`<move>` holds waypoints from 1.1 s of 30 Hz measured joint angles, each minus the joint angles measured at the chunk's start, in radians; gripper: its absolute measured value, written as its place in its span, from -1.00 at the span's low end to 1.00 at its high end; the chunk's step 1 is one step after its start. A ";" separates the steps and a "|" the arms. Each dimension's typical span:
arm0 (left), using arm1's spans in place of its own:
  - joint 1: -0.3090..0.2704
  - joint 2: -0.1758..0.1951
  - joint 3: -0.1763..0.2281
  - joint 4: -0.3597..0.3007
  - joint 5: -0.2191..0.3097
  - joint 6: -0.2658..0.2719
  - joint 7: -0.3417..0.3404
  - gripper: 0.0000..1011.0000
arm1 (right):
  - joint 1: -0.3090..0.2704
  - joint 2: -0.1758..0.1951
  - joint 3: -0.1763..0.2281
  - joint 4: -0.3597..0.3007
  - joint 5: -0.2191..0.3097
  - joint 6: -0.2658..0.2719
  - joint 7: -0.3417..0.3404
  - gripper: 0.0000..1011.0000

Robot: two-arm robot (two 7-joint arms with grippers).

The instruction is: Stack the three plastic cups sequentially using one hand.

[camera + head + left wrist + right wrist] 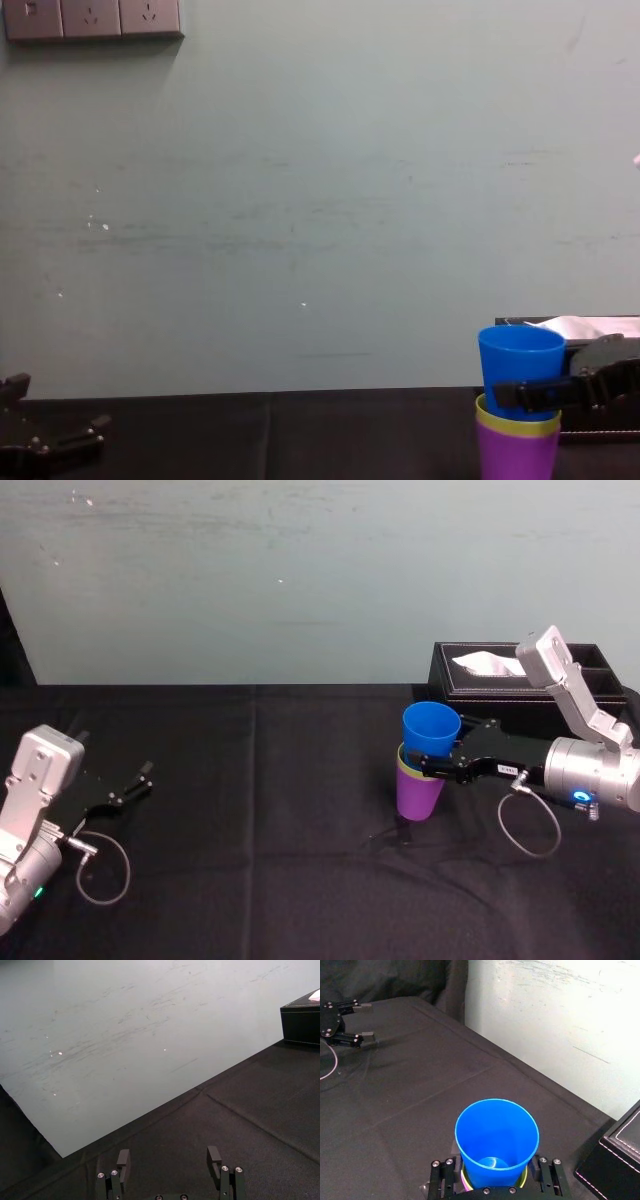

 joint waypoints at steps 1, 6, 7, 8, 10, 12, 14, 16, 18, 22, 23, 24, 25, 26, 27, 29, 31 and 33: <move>0.000 0.000 0.000 0.000 0.000 0.000 0.000 0.98 | 0.000 0.000 0.000 0.000 0.000 0.000 0.000 0.56; 0.000 0.000 0.000 0.000 0.000 0.000 0.000 0.98 | 0.000 0.000 0.000 0.000 0.000 0.000 0.000 0.78; 0.000 0.000 0.000 0.000 0.000 0.000 0.000 0.98 | 0.000 0.000 0.000 0.000 0.000 0.000 0.000 0.89; 0.000 0.000 0.000 0.000 0.000 0.000 0.000 0.98 | 0.001 0.000 0.000 0.000 0.000 0.000 0.000 0.91; 0.000 0.000 0.000 0.000 0.000 0.000 0.000 0.98 | 0.001 0.000 0.000 -0.001 0.000 0.001 0.000 0.98; 0.000 0.000 0.000 0.000 0.000 0.000 0.000 0.98 | 0.001 0.000 0.000 -0.001 0.001 0.001 0.000 0.98; 0.000 0.000 0.000 0.000 0.000 0.000 0.000 0.98 | 0.001 0.000 0.000 -0.001 0.001 0.001 0.000 0.98; 0.000 0.000 0.000 0.000 0.000 0.000 0.000 0.98 | 0.000 0.000 0.001 -0.002 0.001 -0.004 0.000 0.98; 0.000 0.000 0.000 0.000 0.000 0.000 0.000 0.98 | -0.009 0.001 0.010 -0.010 0.004 -0.027 0.001 0.98; 0.000 0.000 0.000 0.000 0.000 0.000 0.000 0.98 | -0.034 0.005 0.033 -0.032 0.014 -0.070 -0.008 0.98; 0.000 0.000 0.000 0.000 0.000 0.000 0.000 0.98 | -0.042 0.007 0.039 -0.039 0.017 -0.080 -0.012 0.98; 0.000 0.000 0.000 0.000 0.000 0.000 0.000 0.98 | -0.058 0.010 0.054 -0.054 0.022 -0.101 -0.022 0.98; 0.000 0.000 0.000 0.000 0.000 0.000 0.000 0.98 | -0.058 0.010 0.054 -0.054 0.022 -0.101 -0.022 0.98; 0.000 0.000 0.000 0.000 0.000 0.000 0.000 0.98 | -0.077 0.013 0.068 -0.069 0.029 -0.122 -0.031 0.98; 0.000 0.000 0.000 0.000 0.000 0.000 0.000 0.98 | -0.084 0.014 0.073 -0.075 0.031 -0.130 -0.034 0.98; 0.000 0.000 0.000 0.000 0.000 0.000 0.000 0.98 | -0.113 0.018 0.095 -0.096 0.043 -0.162 -0.045 0.98; 0.000 0.000 0.000 0.000 0.000 0.000 0.000 0.98 | -0.147 0.019 0.116 -0.115 0.057 -0.194 -0.052 0.98; 0.000 0.000 0.000 0.000 0.000 0.000 0.000 0.98 | -0.172 0.018 0.131 -0.126 0.066 -0.217 -0.057 0.98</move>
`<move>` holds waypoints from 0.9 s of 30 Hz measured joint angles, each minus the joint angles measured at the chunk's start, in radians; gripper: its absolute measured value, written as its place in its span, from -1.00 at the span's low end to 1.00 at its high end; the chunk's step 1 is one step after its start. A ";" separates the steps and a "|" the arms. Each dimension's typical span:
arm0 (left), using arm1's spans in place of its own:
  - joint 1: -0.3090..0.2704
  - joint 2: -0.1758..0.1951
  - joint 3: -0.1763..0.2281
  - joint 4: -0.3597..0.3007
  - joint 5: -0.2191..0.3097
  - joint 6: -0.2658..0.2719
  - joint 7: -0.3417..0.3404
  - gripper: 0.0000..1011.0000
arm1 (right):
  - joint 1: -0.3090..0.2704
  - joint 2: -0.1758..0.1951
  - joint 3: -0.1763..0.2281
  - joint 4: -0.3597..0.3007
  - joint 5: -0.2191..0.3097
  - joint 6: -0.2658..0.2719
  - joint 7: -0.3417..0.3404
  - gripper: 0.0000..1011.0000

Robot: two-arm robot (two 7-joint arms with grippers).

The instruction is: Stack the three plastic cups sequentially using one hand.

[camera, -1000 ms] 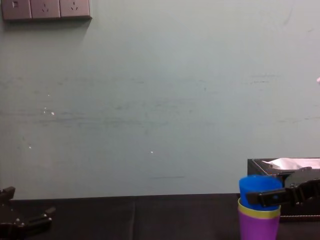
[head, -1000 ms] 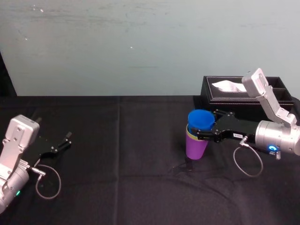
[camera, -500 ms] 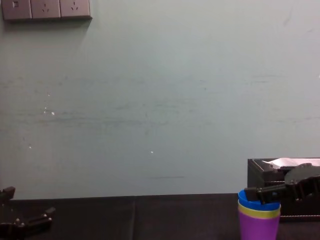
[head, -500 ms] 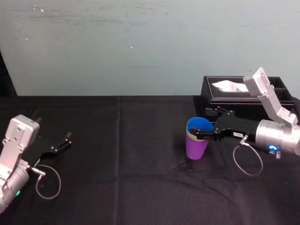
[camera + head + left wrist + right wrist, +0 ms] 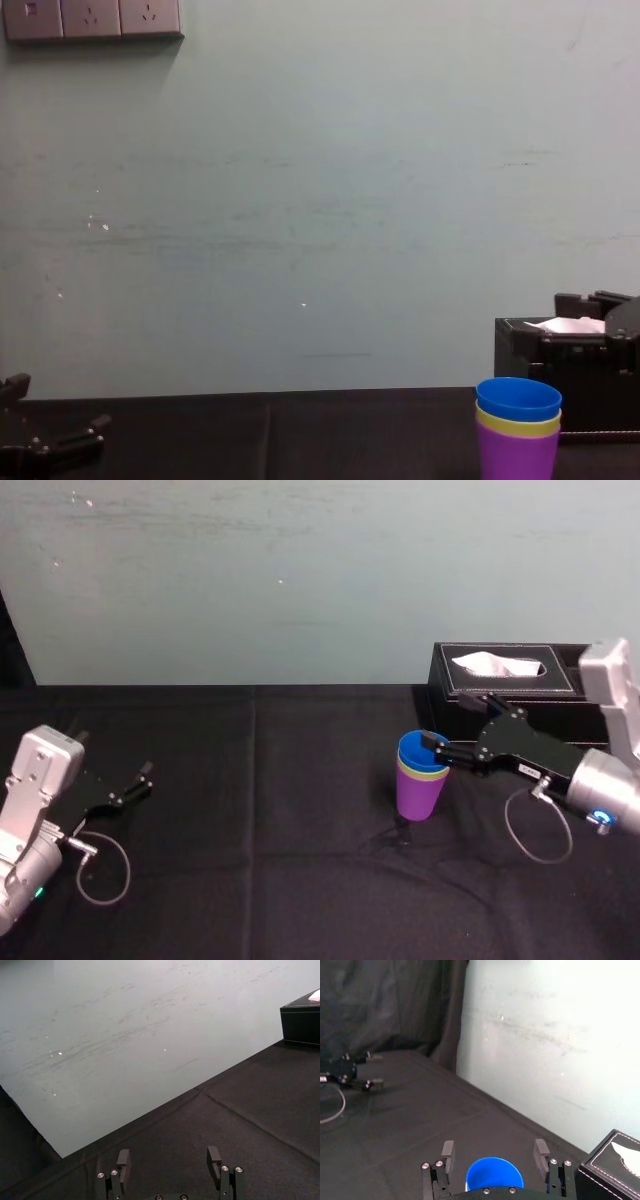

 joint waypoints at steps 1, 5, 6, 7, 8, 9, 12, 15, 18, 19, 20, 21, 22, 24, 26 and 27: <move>0.000 0.000 0.000 0.000 0.000 0.000 0.000 0.98 | -0.010 -0.001 0.006 -0.005 0.003 -0.013 -0.003 0.98; 0.000 0.000 0.000 0.000 0.000 0.000 0.000 0.98 | -0.064 -0.013 0.034 -0.021 0.011 -0.069 -0.022 0.98; 0.000 0.000 0.000 0.000 0.000 0.000 0.000 0.98 | -0.088 -0.020 0.046 -0.027 0.012 -0.089 -0.040 0.98; 0.000 0.000 0.000 0.000 0.000 0.000 0.000 0.98 | -0.101 -0.025 0.052 -0.030 0.010 -0.100 -0.052 0.98; 0.000 0.000 0.000 0.000 0.000 0.000 0.000 0.98 | -0.128 -0.035 0.064 -0.037 0.003 -0.123 -0.086 0.98; 0.000 0.000 0.000 0.000 0.000 0.000 0.000 0.98 | -0.128 -0.035 0.064 -0.037 0.003 -0.123 -0.086 0.98; 0.000 0.000 0.000 0.000 0.000 0.000 0.000 0.98 | -0.190 -0.067 0.095 -0.060 -0.035 -0.179 -0.190 0.98; 0.000 0.000 0.000 0.000 0.000 0.000 0.000 0.98 | -0.232 -0.094 0.119 -0.080 -0.065 -0.203 -0.273 0.98; 0.000 0.000 0.000 0.000 0.000 0.000 0.000 0.98 | -0.262 -0.118 0.138 -0.098 -0.090 -0.207 -0.341 0.98; 0.000 0.000 0.000 0.000 0.000 0.000 0.000 0.98 | -0.268 -0.123 0.143 -0.102 -0.097 -0.207 -0.359 0.98; 0.000 0.000 0.000 0.000 0.000 0.000 0.000 0.98 | -0.275 -0.128 0.147 -0.106 -0.104 -0.207 -0.376 0.98; 0.000 0.000 0.000 0.000 0.000 0.000 0.000 0.98 | -0.280 -0.133 0.150 -0.111 -0.110 -0.204 -0.388 0.98; 0.000 0.000 0.000 0.000 0.000 0.000 0.000 0.98 | -0.291 -0.141 0.157 -0.122 -0.123 -0.190 -0.418 0.98; 0.000 0.000 0.000 0.000 0.000 0.000 0.000 0.98 | -0.304 -0.151 0.162 -0.135 -0.143 -0.151 -0.460 0.98; 0.000 0.000 0.000 0.000 0.000 0.000 0.000 0.98 | -0.310 -0.156 0.165 -0.142 -0.151 -0.124 -0.479 0.98; 0.000 0.000 0.000 0.000 0.000 0.000 0.000 0.98 | -0.313 -0.159 0.166 -0.145 -0.156 -0.108 -0.488 0.98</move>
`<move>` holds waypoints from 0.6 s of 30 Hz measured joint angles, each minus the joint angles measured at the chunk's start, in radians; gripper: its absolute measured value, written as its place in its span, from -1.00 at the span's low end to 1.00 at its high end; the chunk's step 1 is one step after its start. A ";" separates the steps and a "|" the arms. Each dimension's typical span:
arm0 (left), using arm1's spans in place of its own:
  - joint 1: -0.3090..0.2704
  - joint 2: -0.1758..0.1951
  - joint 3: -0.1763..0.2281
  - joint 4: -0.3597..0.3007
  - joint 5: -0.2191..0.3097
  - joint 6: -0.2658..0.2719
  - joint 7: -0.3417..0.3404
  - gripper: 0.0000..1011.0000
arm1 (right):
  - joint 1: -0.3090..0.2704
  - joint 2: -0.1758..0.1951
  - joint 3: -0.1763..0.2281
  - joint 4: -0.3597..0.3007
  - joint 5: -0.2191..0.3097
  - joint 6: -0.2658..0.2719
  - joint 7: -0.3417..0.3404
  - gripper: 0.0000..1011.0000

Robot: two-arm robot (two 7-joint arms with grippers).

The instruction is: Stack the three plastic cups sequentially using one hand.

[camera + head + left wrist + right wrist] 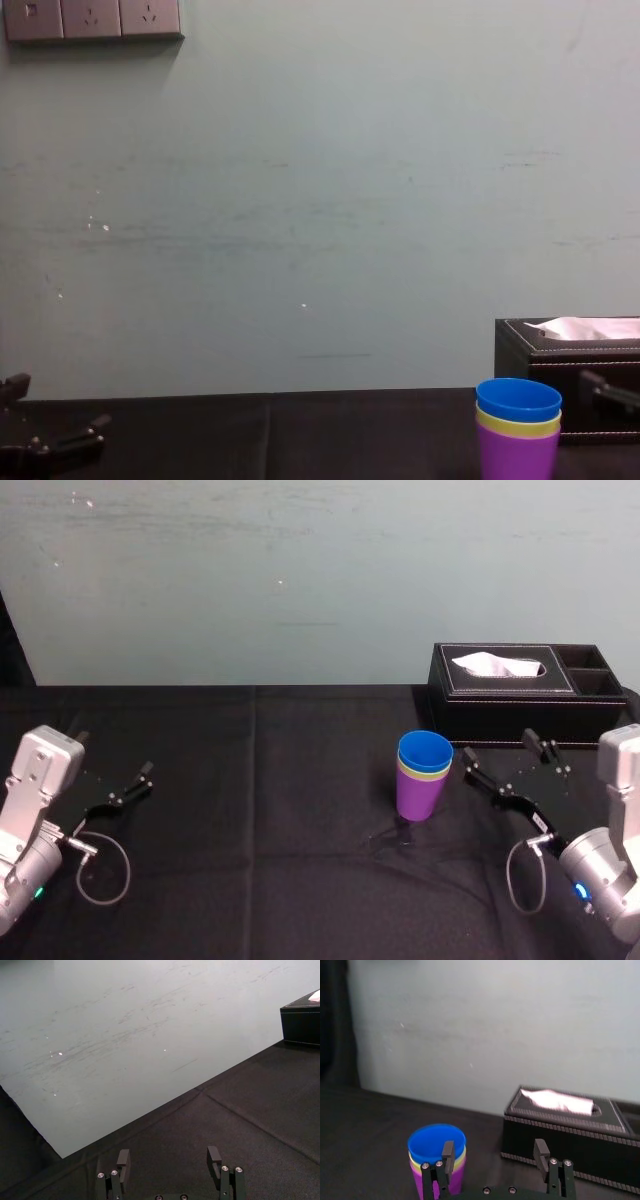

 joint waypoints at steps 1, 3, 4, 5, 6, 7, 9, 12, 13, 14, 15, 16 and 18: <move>0.000 0.000 0.000 0.000 0.000 0.000 0.000 0.98 | -0.005 -0.005 0.001 -0.005 -0.009 0.028 -0.017 0.98; 0.000 0.000 0.000 0.000 0.000 0.000 0.000 0.98 | -0.008 -0.008 0.002 -0.008 -0.018 0.051 -0.029 0.98; 0.000 0.000 0.000 0.000 0.000 0.000 0.000 0.98 | -0.011 -0.012 0.004 -0.011 -0.023 0.077 -0.038 0.98; 0.000 0.000 0.000 0.000 0.000 0.000 0.000 0.98 | -0.012 -0.014 0.005 -0.013 -0.024 0.086 -0.042 0.98; 0.000 0.000 0.000 0.000 0.000 0.000 0.000 0.98 | -0.013 -0.016 0.007 -0.014 -0.025 0.097 -0.045 0.98; 0.000 0.000 0.000 0.000 0.000 0.000 0.000 0.98 | -0.014 -0.020 0.010 -0.016 -0.028 0.112 -0.049 0.98; 0.000 0.000 0.000 0.000 0.000 0.000 0.000 0.98 | -0.016 -0.023 0.013 -0.017 -0.031 0.121 -0.051 0.98; 0.000 0.000 0.000 0.000 0.000 0.000 0.000 0.98 | -0.019 -0.029 0.021 -0.021 -0.032 0.132 -0.051 0.98; 0.000 0.000 0.000 0.000 0.000 0.000 0.000 0.98 | -0.020 -0.030 0.023 -0.022 -0.031 0.133 -0.051 0.98; 0.000 0.000 0.000 0.000 0.000 0.000 0.000 0.98 | -0.022 -0.031 0.027 -0.025 -0.031 0.136 -0.048 0.98; 0.000 0.000 0.000 0.000 0.000 0.000 0.000 0.98 | -0.022 -0.031 0.027 -0.025 -0.031 0.136 -0.047 0.98; 0.000 0.000 0.000 0.000 0.000 0.000 0.000 0.98 | -0.022 -0.031 0.027 -0.025 -0.031 0.136 -0.047 0.98; 0.000 0.000 0.000 0.000 0.000 0.000 0.000 0.98 | -0.022 -0.031 0.027 -0.025 -0.031 0.136 -0.047 0.98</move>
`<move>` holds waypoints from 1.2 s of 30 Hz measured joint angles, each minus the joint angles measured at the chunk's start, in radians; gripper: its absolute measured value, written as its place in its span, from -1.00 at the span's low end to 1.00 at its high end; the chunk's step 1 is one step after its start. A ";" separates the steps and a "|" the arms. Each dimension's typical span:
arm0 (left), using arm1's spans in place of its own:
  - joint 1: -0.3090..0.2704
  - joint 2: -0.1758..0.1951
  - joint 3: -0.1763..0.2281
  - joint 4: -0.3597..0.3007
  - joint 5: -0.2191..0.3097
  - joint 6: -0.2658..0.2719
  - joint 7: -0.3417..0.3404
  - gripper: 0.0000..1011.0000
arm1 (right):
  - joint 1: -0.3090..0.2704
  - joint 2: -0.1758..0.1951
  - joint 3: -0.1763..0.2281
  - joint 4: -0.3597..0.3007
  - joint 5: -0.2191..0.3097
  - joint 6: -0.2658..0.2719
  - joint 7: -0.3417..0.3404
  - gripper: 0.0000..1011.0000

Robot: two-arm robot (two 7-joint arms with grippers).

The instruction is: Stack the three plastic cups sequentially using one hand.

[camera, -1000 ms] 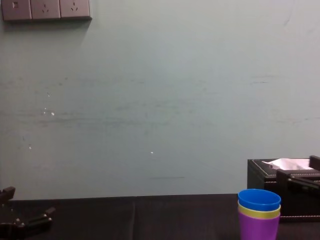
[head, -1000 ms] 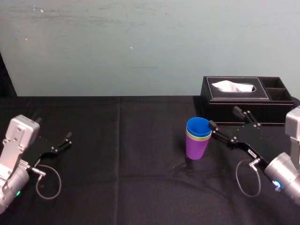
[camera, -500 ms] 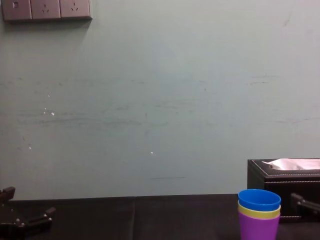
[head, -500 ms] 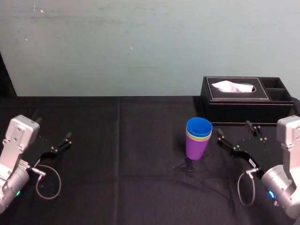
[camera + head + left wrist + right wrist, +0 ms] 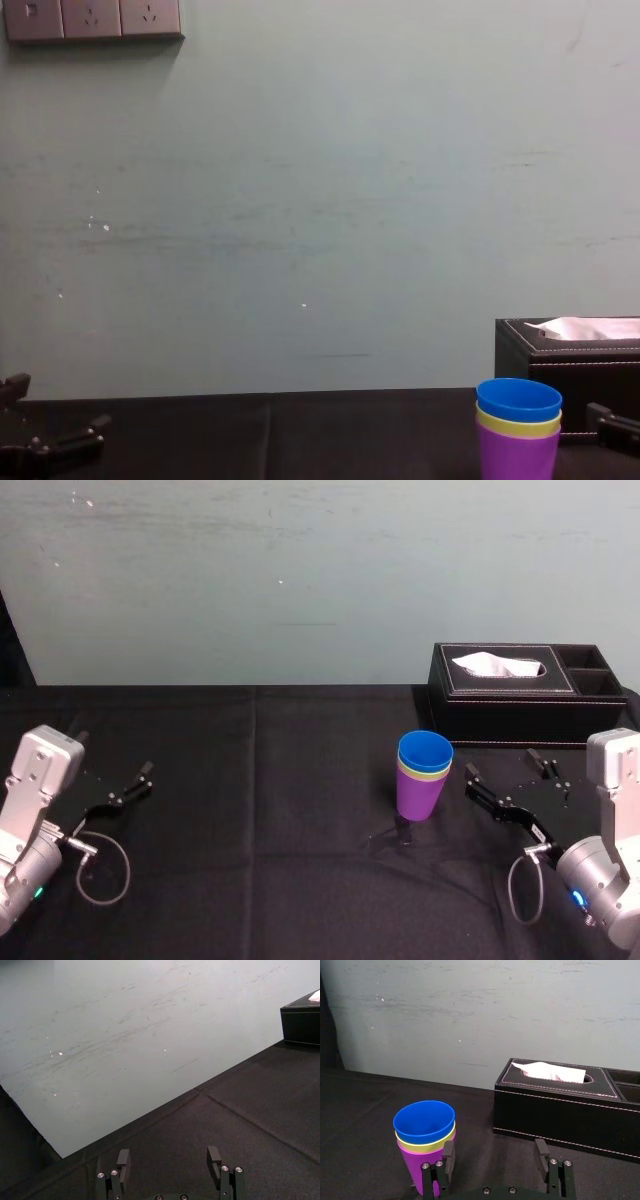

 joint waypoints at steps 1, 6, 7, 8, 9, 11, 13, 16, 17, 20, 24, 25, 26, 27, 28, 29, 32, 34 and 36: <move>0.000 0.000 0.000 0.000 0.000 0.000 0.000 0.98 | 0.000 0.000 0.000 0.000 0.000 0.000 0.000 0.98; 0.000 0.000 0.000 0.000 0.000 0.000 0.000 0.98 | 0.000 0.000 -0.002 0.001 0.000 -0.001 0.000 0.98; 0.000 0.000 0.000 0.000 0.000 0.000 0.000 0.98 | 0.000 0.000 -0.002 0.001 0.000 -0.001 0.000 0.98; 0.000 0.000 0.000 0.000 0.000 0.000 0.000 0.98 | 0.000 0.000 -0.002 0.001 0.000 -0.001 0.000 0.98; 0.000 0.000 0.000 0.000 0.000 0.000 0.000 0.98 | 0.000 0.000 -0.002 0.001 0.000 -0.001 0.000 0.98; 0.000 0.000 0.000 0.000 0.000 0.000 0.000 0.98 | 0.001 0.001 -0.003 0.002 0.000 -0.001 -0.001 0.98; 0.000 0.000 0.000 0.000 0.000 0.000 0.000 0.98 | 0.001 0.001 -0.003 0.002 0.000 -0.001 -0.001 0.98; 0.000 0.000 0.000 0.000 0.000 0.000 0.000 0.98 | 0.001 0.001 -0.003 0.002 -0.001 -0.002 -0.001 0.98; 0.000 0.000 0.000 0.000 0.000 0.000 0.000 0.98 | 0.001 0.001 -0.003 0.002 -0.001 -0.002 -0.001 0.98; 0.000 0.000 0.000 0.000 0.000 0.000 0.000 0.98 | 0.001 0.001 -0.004 0.003 -0.001 -0.002 -0.001 0.98; 0.000 0.000 0.000 0.000 0.000 0.000 0.000 0.98 | 0.001 0.001 -0.004 0.003 -0.001 -0.003 -0.001 0.98; 0.000 0.000 0.000 0.000 0.000 0.000 0.000 0.98 | 0.002 0.001 -0.004 0.003 -0.001 -0.003 -0.002 0.98; 0.000 0.000 0.000 0.000 0.000 0.000 0.000 0.98 | 0.002 0.001 -0.004 0.003 -0.001 -0.003 -0.002 0.98; 0.000 0.000 0.000 0.000 0.000 0.000 0.000 0.98 | 0.002 0.001 -0.005 0.003 -0.001 -0.003 -0.002 0.98; 0.000 0.000 0.000 0.000 0.000 0.000 0.000 0.98 | 0.002 0.001 -0.005 0.003 -0.002 -0.003 -0.002 0.98; 0.000 0.000 0.000 0.000 0.000 0.000 0.000 0.98 | 0.002 0.001 -0.005 0.003 -0.002 -0.003 -0.002 0.98; 0.000 0.000 0.000 0.000 0.000 0.000 0.000 0.98 | 0.002 0.001 -0.005 0.003 -0.002 -0.003 -0.002 0.98; 0.000 0.000 0.000 0.000 0.000 0.000 0.000 0.98 | 0.002 0.001 -0.005 0.003 -0.002 -0.003 -0.002 0.98; 0.000 0.000 0.000 0.000 0.000 0.000 0.000 0.98 | 0.002 0.001 -0.005 0.003 -0.002 -0.003 -0.002 0.98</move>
